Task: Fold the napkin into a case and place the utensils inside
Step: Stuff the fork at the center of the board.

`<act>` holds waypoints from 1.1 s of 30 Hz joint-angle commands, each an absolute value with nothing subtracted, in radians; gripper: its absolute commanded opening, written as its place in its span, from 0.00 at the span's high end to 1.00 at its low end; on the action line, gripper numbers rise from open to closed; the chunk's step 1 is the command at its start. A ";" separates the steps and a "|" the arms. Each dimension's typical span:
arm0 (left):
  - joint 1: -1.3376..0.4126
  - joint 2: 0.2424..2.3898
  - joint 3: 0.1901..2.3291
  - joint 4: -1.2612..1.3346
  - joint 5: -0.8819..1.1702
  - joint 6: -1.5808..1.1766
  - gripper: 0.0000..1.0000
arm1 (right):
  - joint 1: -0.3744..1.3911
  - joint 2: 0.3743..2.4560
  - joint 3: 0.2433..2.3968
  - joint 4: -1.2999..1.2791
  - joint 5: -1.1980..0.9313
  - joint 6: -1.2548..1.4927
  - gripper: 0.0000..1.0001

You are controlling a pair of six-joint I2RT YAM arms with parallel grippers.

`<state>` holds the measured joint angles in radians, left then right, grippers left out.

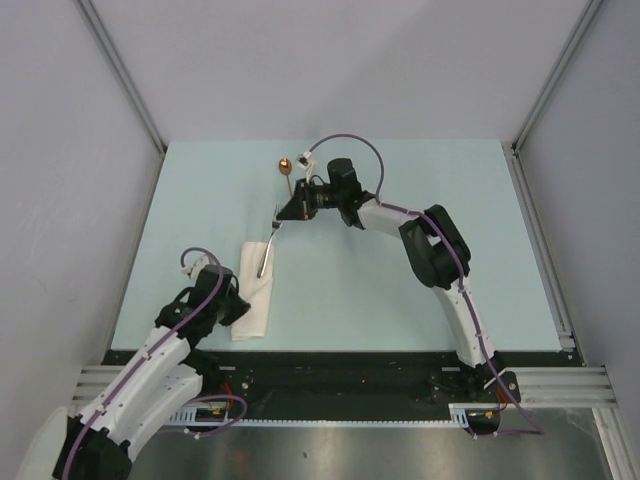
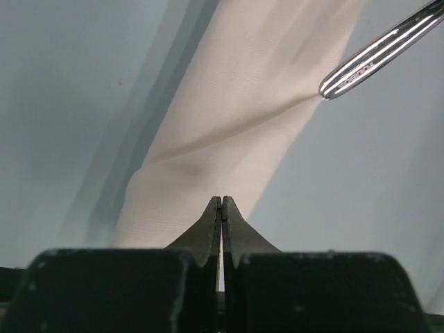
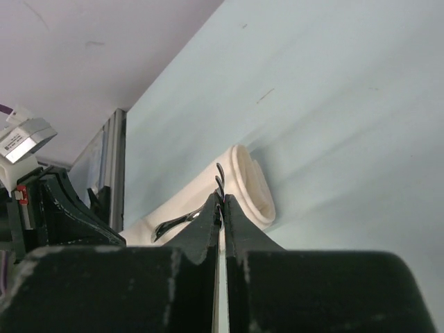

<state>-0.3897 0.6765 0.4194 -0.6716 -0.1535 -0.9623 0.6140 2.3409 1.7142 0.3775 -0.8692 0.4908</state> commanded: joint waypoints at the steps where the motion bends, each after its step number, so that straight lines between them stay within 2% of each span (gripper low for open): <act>1: -0.388 0.709 0.387 -0.646 -0.150 -1.011 1.00 | 0.626 2.378 1.807 0.287 -0.862 0.394 1.00; 8: -0.388 0.712 0.370 -0.643 -0.160 -1.017 1.00 | 0.635 2.445 1.916 0.190 -0.876 0.341 1.00; 15: -0.388 0.704 0.361 -0.640 -0.153 -1.023 1.00 | 0.649 2.467 1.924 0.198 -0.913 0.337 1.00; 33: -0.391 0.704 0.345 -0.629 -0.153 -1.034 1.00 | 0.681 2.384 1.681 0.460 -0.982 0.505 1.00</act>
<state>-0.3897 0.7113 0.3527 -0.6479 -0.1524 -0.9985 0.6678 2.4588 1.7012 0.3546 -0.9520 0.4702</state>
